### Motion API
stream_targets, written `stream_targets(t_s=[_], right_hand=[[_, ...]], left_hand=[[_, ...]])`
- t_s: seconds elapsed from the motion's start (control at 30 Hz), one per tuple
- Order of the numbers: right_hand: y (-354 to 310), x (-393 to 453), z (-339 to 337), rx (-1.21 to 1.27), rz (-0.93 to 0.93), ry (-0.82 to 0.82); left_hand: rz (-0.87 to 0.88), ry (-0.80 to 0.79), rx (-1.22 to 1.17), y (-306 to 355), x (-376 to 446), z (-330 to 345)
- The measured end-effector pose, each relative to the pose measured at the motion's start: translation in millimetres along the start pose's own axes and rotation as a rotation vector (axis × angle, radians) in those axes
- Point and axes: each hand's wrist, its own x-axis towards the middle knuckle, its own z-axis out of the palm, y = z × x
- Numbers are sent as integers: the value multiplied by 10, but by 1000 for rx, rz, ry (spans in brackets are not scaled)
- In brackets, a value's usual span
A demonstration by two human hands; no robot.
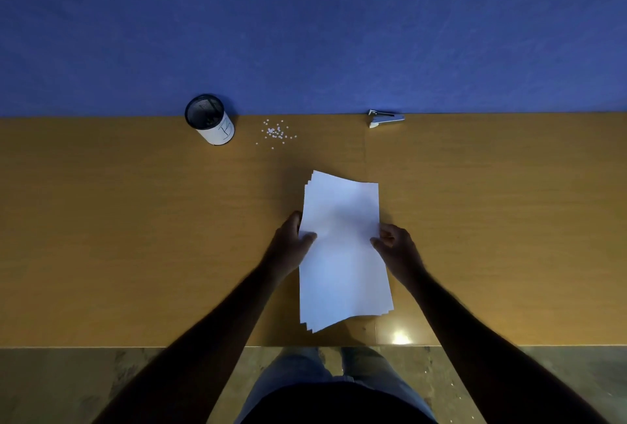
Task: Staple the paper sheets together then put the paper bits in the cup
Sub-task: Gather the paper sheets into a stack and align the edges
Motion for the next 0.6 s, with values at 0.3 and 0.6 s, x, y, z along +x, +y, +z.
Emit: stream_targets(t_s=[0.3, 0.6], right_hand=[[-141, -16, -221, 470, 24, -59], [-972, -244, -509, 536, -159, -23]], left_hand=[[105, -116, -149, 109, -71, -207], [174, 21, -259, 497, -192, -471]])
